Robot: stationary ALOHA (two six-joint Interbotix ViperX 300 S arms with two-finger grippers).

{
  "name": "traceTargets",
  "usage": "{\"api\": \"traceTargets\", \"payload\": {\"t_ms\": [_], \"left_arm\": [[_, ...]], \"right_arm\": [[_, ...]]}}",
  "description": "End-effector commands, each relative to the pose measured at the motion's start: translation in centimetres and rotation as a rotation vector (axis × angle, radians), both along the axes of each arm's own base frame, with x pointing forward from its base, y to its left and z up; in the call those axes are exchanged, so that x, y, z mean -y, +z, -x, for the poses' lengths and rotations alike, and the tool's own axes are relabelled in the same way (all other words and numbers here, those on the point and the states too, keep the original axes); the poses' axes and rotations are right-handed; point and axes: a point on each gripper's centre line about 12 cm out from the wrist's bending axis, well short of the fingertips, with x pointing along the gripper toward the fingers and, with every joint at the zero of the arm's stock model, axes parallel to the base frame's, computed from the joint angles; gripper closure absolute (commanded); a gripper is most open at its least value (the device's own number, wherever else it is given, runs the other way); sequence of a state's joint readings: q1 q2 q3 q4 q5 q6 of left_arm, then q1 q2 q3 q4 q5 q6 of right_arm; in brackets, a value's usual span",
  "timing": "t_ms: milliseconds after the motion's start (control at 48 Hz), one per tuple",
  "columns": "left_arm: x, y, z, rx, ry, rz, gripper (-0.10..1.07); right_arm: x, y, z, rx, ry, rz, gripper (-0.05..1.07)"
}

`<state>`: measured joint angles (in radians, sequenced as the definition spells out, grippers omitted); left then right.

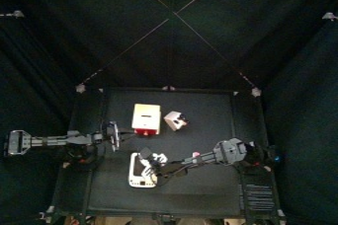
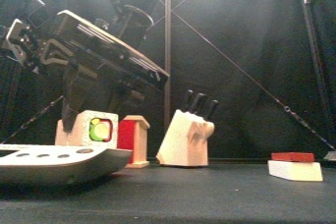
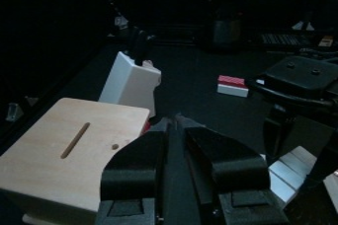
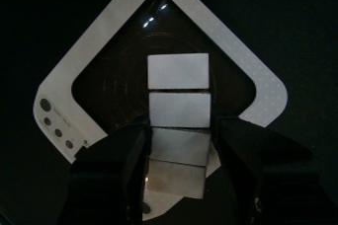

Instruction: Put white sushi roll left of salmon sushi

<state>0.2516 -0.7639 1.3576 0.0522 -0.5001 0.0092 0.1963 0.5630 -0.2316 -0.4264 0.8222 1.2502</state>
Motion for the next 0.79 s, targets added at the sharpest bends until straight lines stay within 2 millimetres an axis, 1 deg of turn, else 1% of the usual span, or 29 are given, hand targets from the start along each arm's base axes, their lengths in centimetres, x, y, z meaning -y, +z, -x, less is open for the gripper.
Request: {"api": "traceTargets", "payload": {"t_ms": [0,188,417,583,771], "left_arm": [[-0.1,0.4,-0.2,0.012,0.003,-0.001,0.39],[-0.1,0.4,-0.2,0.012,0.003,-0.003,0.39],[-0.1,0.4,-0.2,0.012,0.001,-0.003,0.39],[-0.1,0.3,-0.1,0.01,0.001,-0.003,0.39],[-0.1,0.3,-0.2,0.01,0.001,-0.003,0.39]], "right_arm": [[0.0,4.0,-0.1,0.08,0.001,-0.013,0.45],[0.4,4.6,0.4,0.065,-0.009,0.01,0.45],[0.7,5.4,1.8,0.043,-0.029,0.02,0.45],[1.0,6.1,3.5,0.035,-0.04,0.015,0.45],[1.7,6.0,5.9,0.034,-0.124,0.001,0.45]]}}
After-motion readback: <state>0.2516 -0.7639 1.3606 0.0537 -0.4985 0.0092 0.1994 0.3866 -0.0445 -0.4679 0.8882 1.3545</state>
